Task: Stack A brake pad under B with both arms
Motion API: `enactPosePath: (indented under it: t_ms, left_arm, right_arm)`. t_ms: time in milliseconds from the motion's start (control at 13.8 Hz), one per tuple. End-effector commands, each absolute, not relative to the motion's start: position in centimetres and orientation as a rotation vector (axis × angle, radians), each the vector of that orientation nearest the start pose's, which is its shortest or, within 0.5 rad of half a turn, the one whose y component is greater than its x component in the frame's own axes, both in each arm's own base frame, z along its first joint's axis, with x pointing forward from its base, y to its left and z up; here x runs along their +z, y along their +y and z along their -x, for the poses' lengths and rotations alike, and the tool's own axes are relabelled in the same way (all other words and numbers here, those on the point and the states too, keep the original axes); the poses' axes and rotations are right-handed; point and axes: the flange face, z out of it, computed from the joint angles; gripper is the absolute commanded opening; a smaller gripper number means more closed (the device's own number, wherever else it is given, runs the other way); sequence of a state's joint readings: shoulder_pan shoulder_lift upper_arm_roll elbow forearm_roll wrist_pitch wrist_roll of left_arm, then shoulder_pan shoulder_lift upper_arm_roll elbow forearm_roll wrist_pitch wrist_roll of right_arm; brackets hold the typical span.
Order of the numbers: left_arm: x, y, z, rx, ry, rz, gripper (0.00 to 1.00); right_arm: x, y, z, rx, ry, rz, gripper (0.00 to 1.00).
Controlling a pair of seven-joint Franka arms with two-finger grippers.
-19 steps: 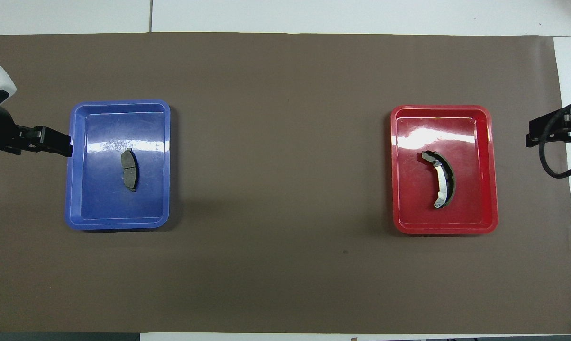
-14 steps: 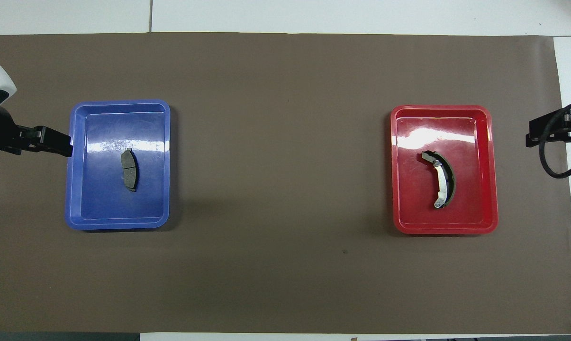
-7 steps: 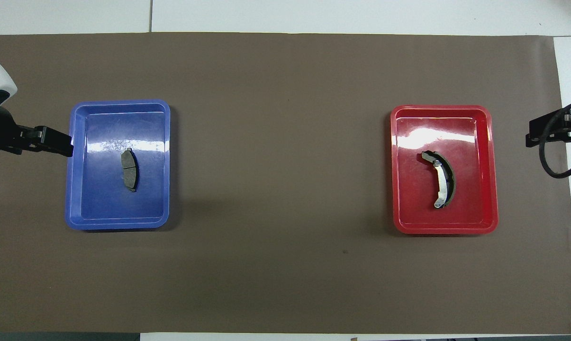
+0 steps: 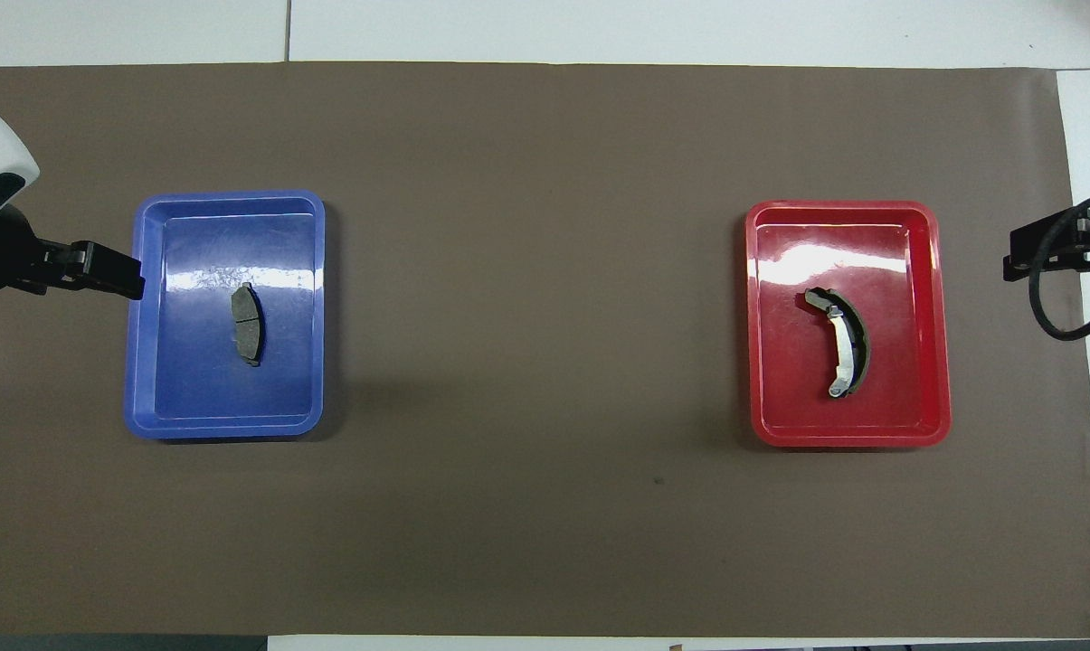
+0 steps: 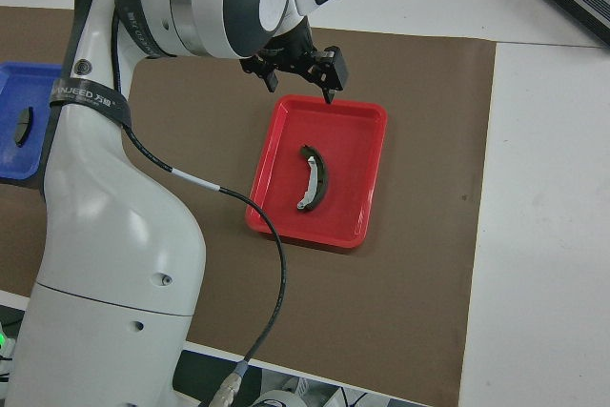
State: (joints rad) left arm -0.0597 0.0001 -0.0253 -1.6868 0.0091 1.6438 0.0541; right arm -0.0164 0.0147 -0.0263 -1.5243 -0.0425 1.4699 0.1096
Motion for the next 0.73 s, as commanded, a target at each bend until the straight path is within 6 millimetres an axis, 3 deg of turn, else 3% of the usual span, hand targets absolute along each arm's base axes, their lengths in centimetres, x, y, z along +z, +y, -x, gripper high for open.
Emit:
enactPosePath:
  t_ms: [0, 364, 655]
  left_arm:
    - [55.5, -5.1, -54.7, -0.036, 0.214, 3.135, 0.98]
    - [49.2, -5.6, -53.8, -0.072, 0.221, 3.134, 0.98]
    - [42.7, -5.8, -53.6, -0.080, 0.180, 3.138, 0.97]
  right_arm:
    - [63.0, -2.8, -54.3, 0.093, 0.230, 3.173, 1.00]
    - [62.9, -2.6, -54.2, 0.101, 0.216, 3.174, 1.00]
    - [61.1, -2.7, -53.7, 0.075, 0.209, 3.126, 1.00]
